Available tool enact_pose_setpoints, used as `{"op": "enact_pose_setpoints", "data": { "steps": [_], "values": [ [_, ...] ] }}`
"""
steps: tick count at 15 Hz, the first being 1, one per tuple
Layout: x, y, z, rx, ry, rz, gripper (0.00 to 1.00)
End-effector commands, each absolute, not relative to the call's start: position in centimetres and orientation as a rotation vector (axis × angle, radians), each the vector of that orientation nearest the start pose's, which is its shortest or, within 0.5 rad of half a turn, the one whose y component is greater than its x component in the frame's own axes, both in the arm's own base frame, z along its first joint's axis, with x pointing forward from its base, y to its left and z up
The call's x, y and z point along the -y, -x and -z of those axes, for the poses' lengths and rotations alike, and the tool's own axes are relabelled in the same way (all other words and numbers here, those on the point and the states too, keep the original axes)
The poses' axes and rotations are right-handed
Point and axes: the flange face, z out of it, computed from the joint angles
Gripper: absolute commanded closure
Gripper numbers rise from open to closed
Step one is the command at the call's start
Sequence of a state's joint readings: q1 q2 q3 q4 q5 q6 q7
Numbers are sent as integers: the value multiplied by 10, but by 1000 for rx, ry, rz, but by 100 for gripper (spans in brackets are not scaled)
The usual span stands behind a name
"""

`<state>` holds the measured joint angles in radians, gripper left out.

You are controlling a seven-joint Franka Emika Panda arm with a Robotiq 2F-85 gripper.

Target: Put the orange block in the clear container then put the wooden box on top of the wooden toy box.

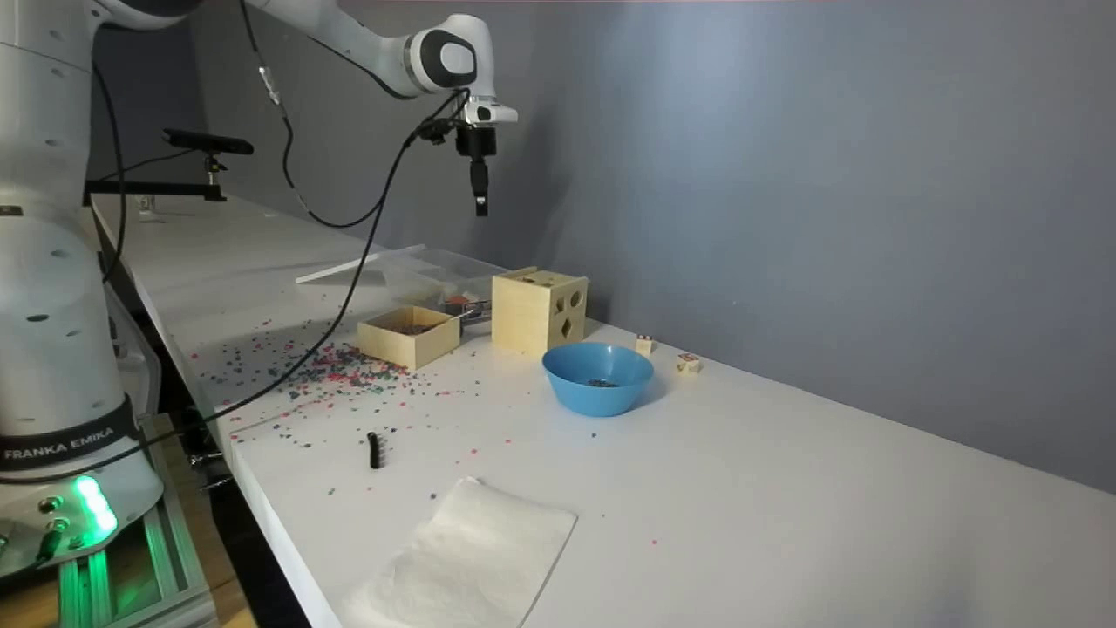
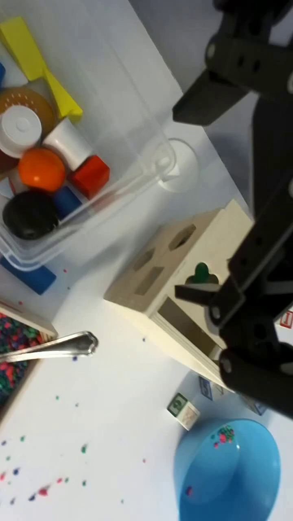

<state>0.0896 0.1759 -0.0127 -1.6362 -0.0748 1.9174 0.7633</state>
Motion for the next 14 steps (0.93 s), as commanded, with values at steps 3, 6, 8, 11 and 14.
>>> {"op": "enact_pose_setpoints", "data": {
  "steps": [3,6,8,11,14],
  "values": [
    [-18,-575,-504,-712,3071,502,0],
    [-10,-553,-489,-708,2955,631,0],
    [3,-530,-471,-886,2864,581,0],
    [1,-547,-469,-842,2910,567,0],
    [3,-538,-468,-863,2897,565,0]
  ]
}}
